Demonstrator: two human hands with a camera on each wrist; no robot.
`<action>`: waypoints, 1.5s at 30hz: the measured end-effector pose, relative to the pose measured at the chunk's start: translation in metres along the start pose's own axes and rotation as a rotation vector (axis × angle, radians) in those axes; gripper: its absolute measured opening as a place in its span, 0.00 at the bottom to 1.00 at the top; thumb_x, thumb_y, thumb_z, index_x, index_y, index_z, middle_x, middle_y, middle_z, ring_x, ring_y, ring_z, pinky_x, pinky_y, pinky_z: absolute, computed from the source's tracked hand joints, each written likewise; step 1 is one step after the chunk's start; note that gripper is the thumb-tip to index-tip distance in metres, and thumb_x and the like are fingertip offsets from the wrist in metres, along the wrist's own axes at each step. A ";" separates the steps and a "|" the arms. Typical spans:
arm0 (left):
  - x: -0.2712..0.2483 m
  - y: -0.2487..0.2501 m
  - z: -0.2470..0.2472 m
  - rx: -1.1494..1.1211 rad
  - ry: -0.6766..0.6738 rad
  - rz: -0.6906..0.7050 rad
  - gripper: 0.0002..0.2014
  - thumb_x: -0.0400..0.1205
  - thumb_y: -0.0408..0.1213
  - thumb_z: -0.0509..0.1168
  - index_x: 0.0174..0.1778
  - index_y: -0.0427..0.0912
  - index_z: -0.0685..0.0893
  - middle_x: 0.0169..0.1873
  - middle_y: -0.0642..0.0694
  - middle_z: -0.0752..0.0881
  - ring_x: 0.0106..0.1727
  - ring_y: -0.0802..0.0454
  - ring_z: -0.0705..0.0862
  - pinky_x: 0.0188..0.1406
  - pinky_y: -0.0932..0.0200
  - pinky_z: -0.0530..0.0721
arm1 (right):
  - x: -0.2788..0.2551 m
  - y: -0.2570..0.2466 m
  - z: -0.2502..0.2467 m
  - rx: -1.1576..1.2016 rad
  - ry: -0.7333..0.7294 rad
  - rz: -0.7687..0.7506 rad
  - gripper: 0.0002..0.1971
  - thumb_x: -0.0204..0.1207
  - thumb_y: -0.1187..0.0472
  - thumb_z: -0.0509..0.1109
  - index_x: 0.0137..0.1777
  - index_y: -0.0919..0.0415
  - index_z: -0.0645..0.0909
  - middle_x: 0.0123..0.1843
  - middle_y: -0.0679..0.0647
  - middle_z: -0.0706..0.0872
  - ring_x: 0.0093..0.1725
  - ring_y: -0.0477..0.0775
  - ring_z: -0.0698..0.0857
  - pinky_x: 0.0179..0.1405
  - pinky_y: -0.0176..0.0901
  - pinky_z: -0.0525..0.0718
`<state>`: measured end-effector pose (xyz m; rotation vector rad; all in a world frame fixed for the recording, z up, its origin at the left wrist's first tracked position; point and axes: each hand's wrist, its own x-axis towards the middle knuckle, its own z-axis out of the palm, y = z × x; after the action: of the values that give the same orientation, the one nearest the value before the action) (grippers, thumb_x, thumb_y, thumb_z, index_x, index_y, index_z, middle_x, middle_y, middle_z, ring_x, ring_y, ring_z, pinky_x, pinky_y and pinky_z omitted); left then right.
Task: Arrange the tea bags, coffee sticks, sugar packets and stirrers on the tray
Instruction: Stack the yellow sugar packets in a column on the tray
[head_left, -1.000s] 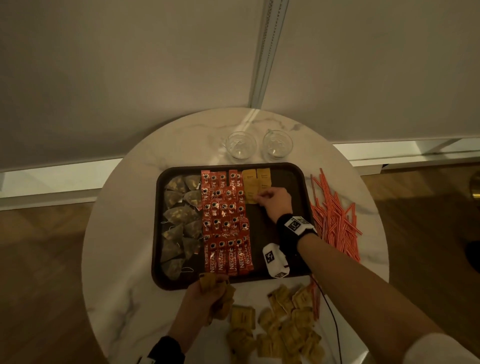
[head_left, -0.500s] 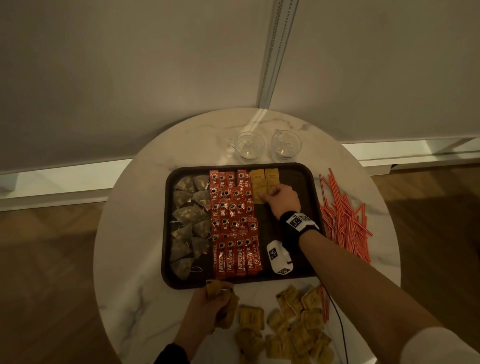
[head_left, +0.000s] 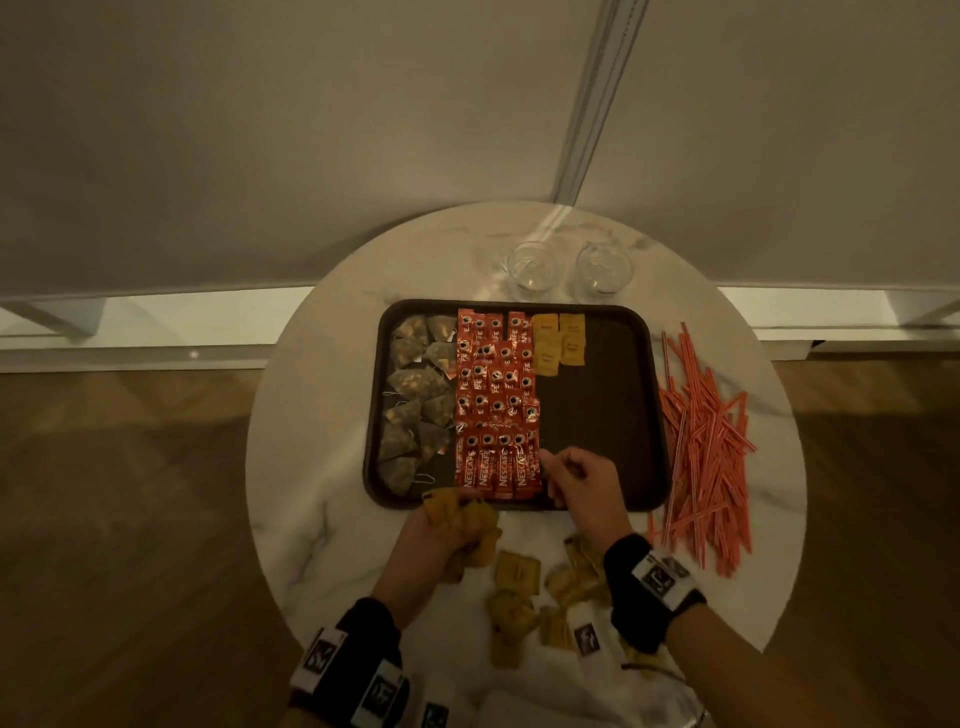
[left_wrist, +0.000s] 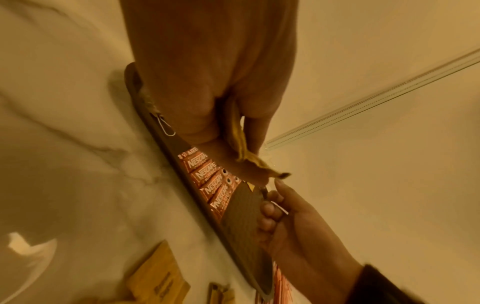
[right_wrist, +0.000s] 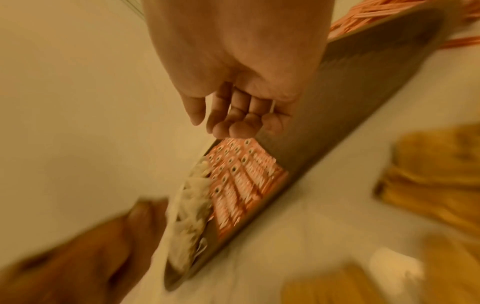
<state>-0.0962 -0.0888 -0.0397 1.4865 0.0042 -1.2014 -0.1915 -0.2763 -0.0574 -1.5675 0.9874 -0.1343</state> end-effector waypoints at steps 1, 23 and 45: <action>-0.003 0.000 0.001 -0.008 0.033 -0.006 0.12 0.83 0.37 0.70 0.61 0.45 0.82 0.45 0.39 0.92 0.47 0.41 0.92 0.32 0.56 0.81 | -0.016 0.001 0.003 0.018 -0.043 0.019 0.18 0.81 0.50 0.68 0.36 0.64 0.81 0.27 0.49 0.82 0.27 0.44 0.78 0.32 0.35 0.79; -0.059 -0.005 0.023 0.121 0.029 0.131 0.08 0.81 0.36 0.71 0.48 0.35 0.90 0.28 0.48 0.88 0.22 0.61 0.83 0.19 0.69 0.76 | -0.105 -0.030 0.003 0.118 -0.016 -0.138 0.06 0.81 0.66 0.71 0.44 0.65 0.88 0.33 0.48 0.87 0.31 0.40 0.81 0.32 0.30 0.79; -0.055 0.010 0.020 0.057 0.029 0.101 0.10 0.83 0.42 0.70 0.48 0.38 0.90 0.40 0.38 0.92 0.32 0.51 0.89 0.28 0.61 0.84 | -0.118 -0.011 0.004 -0.248 -0.065 -0.327 0.15 0.72 0.67 0.79 0.39 0.41 0.90 0.53 0.40 0.83 0.56 0.41 0.82 0.44 0.27 0.78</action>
<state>-0.1289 -0.0743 0.0075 1.5363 -0.0853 -1.1061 -0.2585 -0.1983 0.0016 -1.9430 0.7101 -0.1920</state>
